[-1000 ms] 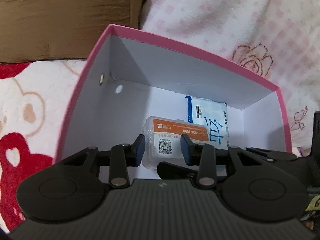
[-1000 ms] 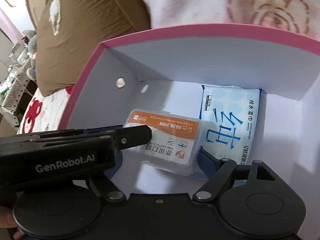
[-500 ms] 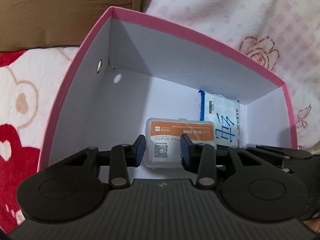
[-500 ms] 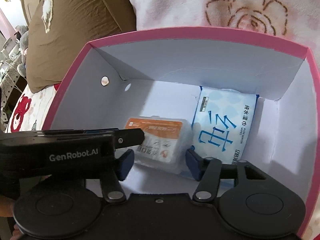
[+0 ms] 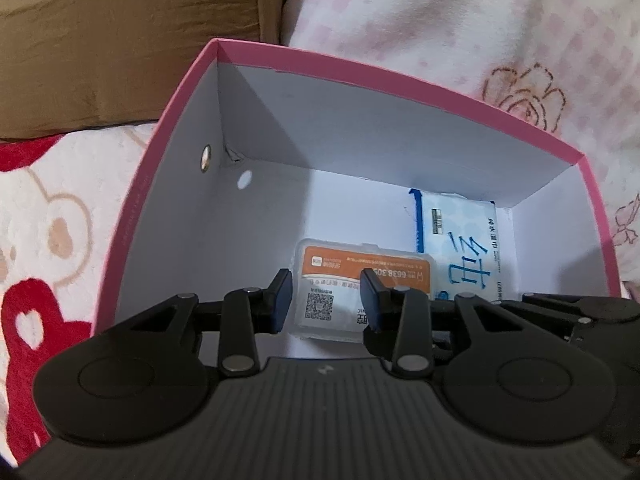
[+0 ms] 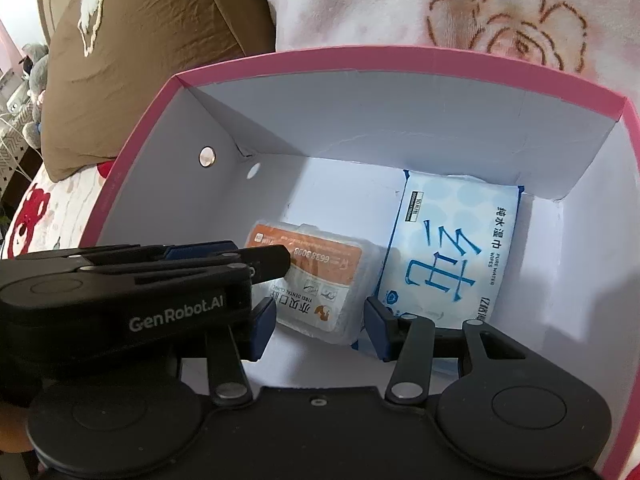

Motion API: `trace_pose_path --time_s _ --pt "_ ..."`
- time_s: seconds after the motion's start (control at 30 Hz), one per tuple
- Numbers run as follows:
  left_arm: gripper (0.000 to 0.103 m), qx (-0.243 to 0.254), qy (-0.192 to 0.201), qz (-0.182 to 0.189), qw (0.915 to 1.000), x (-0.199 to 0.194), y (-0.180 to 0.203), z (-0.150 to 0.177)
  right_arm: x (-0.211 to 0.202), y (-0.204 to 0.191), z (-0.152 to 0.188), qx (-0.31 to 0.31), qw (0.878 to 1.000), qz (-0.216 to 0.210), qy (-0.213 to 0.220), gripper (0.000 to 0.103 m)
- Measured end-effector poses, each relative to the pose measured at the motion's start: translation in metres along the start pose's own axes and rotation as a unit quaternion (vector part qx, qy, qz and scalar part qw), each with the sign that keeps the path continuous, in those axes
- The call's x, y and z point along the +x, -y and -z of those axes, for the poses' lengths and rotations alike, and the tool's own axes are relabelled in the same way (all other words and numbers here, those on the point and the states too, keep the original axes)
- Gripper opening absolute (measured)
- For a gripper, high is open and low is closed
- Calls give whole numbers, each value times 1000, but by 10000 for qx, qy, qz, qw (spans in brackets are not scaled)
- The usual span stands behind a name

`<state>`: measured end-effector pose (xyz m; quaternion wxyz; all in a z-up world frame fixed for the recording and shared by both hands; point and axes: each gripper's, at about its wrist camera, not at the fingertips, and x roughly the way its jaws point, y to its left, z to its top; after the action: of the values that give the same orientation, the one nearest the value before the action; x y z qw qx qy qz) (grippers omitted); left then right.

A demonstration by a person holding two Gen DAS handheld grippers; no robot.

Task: Organize objects
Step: 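Lower the floss box beside the wet-wipe pack and open the left gripper, then withdraw the left gripper from the box toward the purple plush toy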

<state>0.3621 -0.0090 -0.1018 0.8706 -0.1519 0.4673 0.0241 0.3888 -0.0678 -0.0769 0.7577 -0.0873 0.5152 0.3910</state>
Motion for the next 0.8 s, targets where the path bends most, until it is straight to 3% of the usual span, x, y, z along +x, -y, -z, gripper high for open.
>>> trace_pose_path --time_s 0.13,0.5,0.63,0.7,0.8 --pt "36 -8 -54 -48 10000 0 -3 0 5 -3 0 -41 10000 -57 -31 49" --pt "36 -218 -140 114 9996 0 0 0 1 -5 -2 -214 9991 359 -102 47" --pt "42 -232 -139 267 9993 -18 -5 -1 -21 -17 12 -530 9965 590 280 51" --pt "51 -281 -207 456 9984 -29 -9 -2 -38 -23 19 -600 9958 518 448 54" --pt "51 -215 -283 587 9976 -48 -11 0 -60 -33 29 -698 9948 402 621 56"
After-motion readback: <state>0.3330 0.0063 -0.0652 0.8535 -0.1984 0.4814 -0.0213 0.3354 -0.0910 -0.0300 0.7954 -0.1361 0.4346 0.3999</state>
